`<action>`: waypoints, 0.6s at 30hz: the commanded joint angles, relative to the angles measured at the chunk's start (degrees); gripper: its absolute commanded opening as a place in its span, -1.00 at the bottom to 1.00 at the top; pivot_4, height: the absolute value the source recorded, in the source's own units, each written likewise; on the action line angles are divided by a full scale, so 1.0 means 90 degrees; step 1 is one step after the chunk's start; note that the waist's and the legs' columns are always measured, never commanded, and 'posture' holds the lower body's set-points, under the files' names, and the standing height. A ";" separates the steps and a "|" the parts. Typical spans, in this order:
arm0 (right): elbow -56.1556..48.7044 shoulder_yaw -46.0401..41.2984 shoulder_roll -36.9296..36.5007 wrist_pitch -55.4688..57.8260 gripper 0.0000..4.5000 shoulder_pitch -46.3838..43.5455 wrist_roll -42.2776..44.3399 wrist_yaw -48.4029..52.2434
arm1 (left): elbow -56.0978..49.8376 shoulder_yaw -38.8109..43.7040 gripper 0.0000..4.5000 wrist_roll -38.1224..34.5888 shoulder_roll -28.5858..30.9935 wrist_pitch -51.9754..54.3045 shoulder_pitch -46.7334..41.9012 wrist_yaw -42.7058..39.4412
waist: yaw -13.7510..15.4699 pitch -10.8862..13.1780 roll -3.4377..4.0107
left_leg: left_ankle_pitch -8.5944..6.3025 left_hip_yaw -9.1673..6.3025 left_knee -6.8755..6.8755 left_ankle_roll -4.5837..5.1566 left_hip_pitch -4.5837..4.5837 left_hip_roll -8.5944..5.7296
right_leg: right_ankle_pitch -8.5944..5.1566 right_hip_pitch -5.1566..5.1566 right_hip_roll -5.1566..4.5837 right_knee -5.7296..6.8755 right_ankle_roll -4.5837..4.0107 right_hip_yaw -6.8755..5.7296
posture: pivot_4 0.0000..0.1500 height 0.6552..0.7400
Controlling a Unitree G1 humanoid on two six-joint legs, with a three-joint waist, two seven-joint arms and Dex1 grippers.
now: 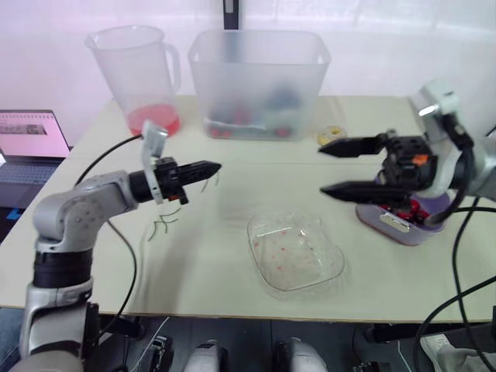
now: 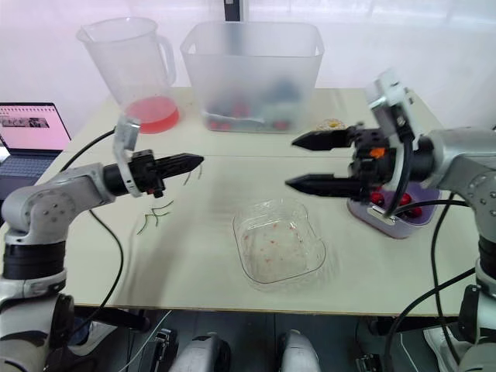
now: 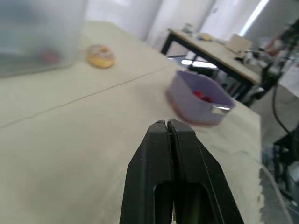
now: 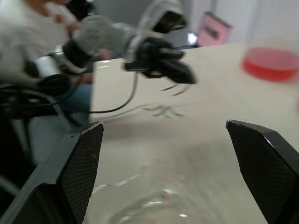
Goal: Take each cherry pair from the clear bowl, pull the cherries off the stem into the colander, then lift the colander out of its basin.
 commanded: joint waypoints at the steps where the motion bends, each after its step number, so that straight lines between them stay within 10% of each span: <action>1: -0.0055 0.0055 0.0125 -0.0132 0.99 -0.0195 0.0042 -0.0085 | -0.0050 0.0610 -1.00 -0.0004 0.0140 -0.0023 0.0438 0.0334 | 0.0010 0.0000 0.0000 | 0.0000 -0.0002 0.0000 0.0000 0.0000 -0.0001 | 0.0000 0.0000 0.0001 0.0001 0.0000 -0.0001 | 1.00 -0.21; 15: -0.0046 0.0306 0.0840 -0.0182 0.99 -0.0465 -0.0005 -0.0793 | 0.1643 0.1002 -1.00 0.0848 -0.0242 -0.0211 0.1422 0.1335 | 0.0003 -0.0003 -0.0004 | 0.0000 -0.0002 -0.0002 -0.0001 0.0002 -0.0005 | 0.0000 -0.0001 -0.0001 0.0005 0.0000 -0.0001 | 1.00 -0.21; 18: -0.0072 0.0327 0.0839 -0.0162 1.00 -0.0451 -0.0006 -0.0916 | 0.2105 0.1114 -0.57 0.1025 -0.0177 -0.0411 0.1245 0.1375 | 0.0002 -0.0003 -0.0004 | 0.0000 -0.0001 -0.0002 -0.0001 0.0003 -0.0003 | 0.0000 -0.0001 -0.0001 0.0007 0.0000 -0.0001 | 1.00 -0.21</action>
